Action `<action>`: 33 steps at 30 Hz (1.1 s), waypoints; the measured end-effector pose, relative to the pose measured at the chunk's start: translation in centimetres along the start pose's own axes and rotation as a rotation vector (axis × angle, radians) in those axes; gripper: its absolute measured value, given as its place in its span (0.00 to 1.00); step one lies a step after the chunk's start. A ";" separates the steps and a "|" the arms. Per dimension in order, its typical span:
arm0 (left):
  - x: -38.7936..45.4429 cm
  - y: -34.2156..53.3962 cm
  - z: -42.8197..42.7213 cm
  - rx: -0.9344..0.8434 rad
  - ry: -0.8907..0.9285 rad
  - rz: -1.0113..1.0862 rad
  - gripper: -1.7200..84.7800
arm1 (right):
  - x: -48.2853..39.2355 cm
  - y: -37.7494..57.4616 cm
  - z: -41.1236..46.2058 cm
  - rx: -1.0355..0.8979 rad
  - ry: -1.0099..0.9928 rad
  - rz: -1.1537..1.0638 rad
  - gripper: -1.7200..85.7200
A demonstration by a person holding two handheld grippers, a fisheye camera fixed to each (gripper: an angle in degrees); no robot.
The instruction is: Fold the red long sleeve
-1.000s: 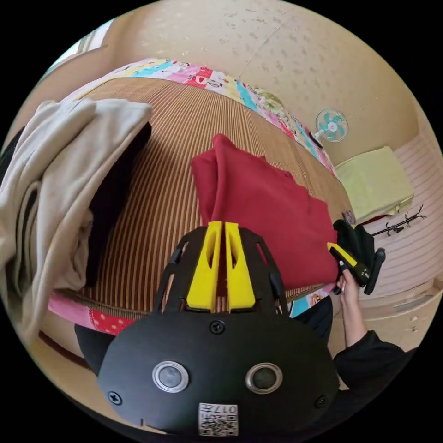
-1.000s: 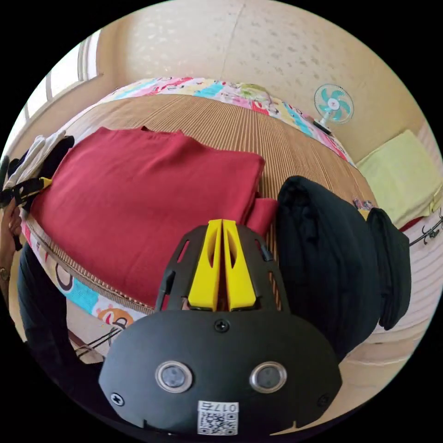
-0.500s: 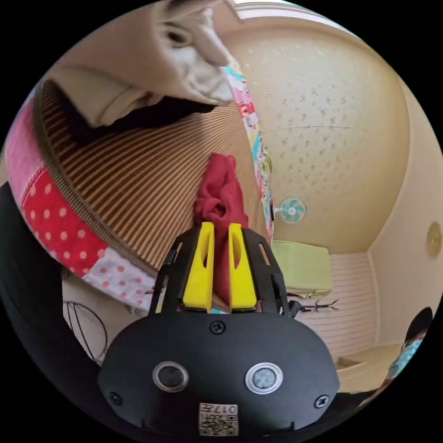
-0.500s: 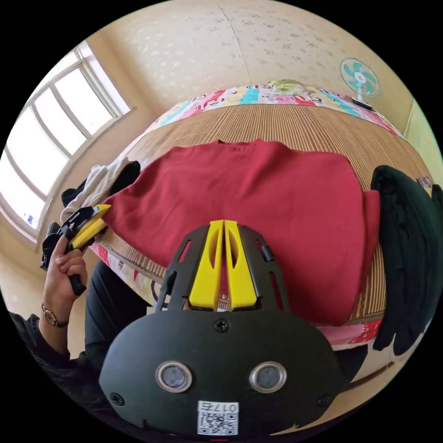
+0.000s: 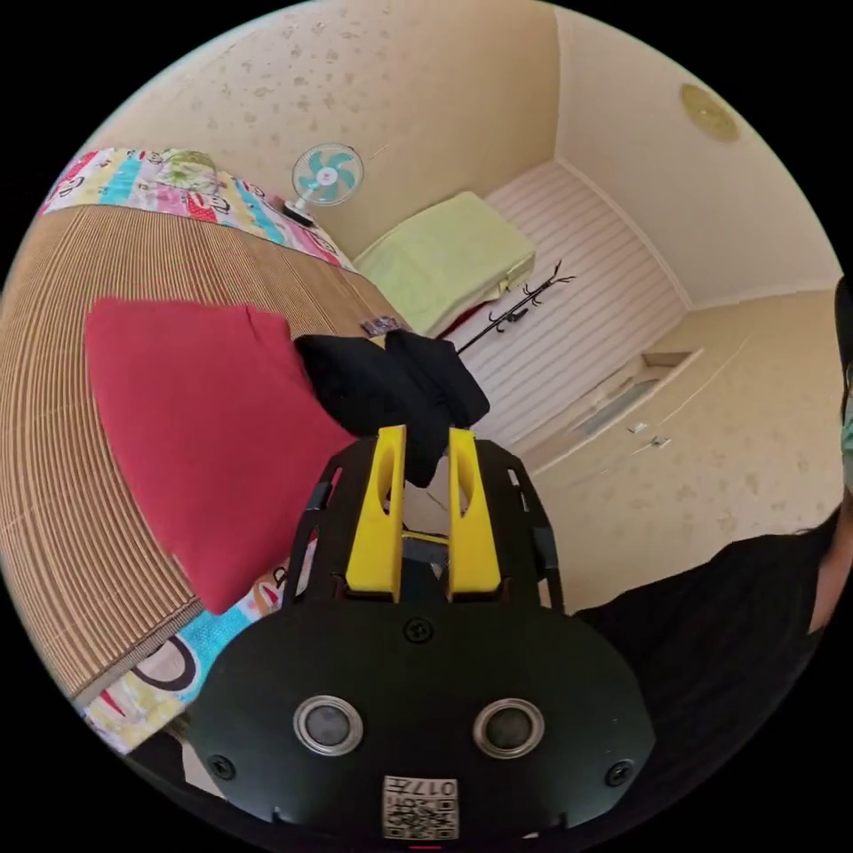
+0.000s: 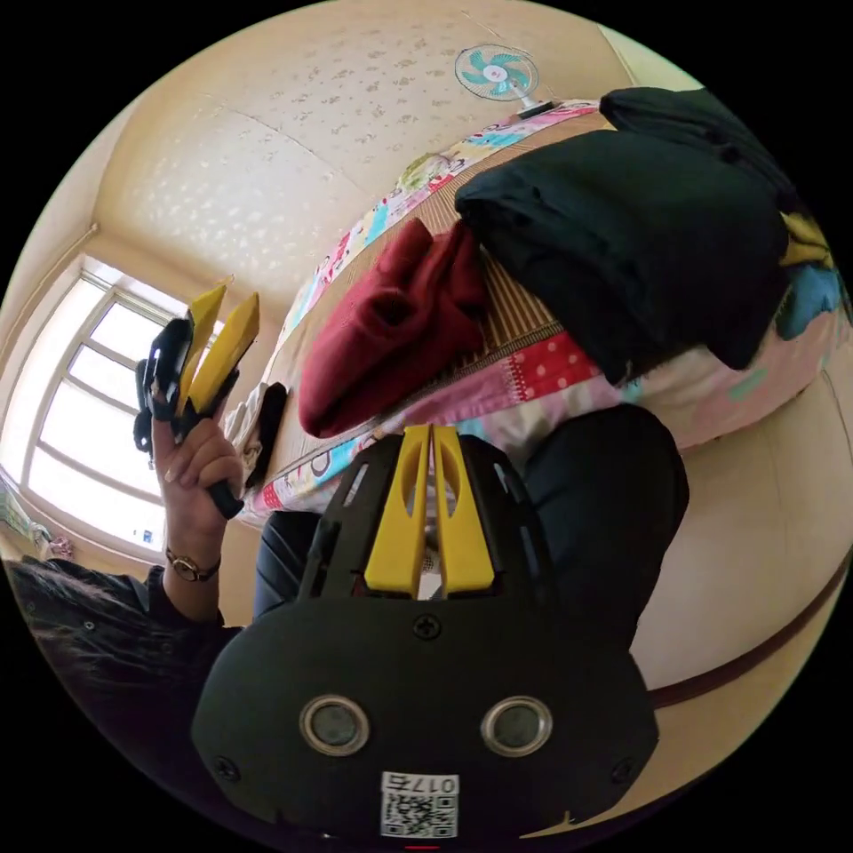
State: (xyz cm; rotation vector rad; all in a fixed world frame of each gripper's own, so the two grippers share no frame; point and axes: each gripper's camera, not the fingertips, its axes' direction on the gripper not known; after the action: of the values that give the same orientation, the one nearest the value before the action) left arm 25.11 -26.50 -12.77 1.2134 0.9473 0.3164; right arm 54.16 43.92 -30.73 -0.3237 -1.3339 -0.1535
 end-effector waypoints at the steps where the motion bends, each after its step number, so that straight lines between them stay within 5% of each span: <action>1: -0.2 0.6 -0.7 0.020 -0.036 -0.011 0.13 | 1.0 -0.1 -1.3 0.003 -0.007 0.015 0.05; 5: -4.9 4.8 -6.5 0.201 -0.399 -0.363 0.22 | 3.8 -2.4 -4.4 -0.005 -0.137 0.054 0.13; 7: -8.5 5.9 -6.4 0.165 -0.320 -0.504 0.22 | 5.0 -4.1 -5.2 -0.001 -0.251 0.083 0.18; 9: -13.4 7.1 -2.5 -0.033 -0.079 -0.695 0.18 | 6.1 -6.0 -5.5 0.001 -0.390 0.122 0.23; 12: -15.2 9.8 0.4 -0.055 0.223 -0.841 0.12 | 8.2 -9.0 -4.9 -0.035 -0.551 0.235 0.29; 20: -3.1 11.4 -5.1 -0.212 0.085 -0.443 0.11 | 10.7 -13.3 -4.8 -0.048 -0.954 0.442 0.28; 25: 1.9 15.9 -16.9 0.019 -0.104 -0.210 0.12 | 1.4 -17.0 -6.4 -0.097 -0.988 0.254 0.25; 33: 2.9 27.5 -31.1 0.385 -0.447 -0.384 0.14 | -22.1 -22.4 0.7 -0.177 -1.243 -0.050 0.23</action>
State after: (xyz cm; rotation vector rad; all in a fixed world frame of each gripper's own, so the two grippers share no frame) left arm 10.53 5.58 9.26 1.3395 0.8417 -0.4472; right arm 41.85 21.34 -48.80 -0.5748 -2.5663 -0.1068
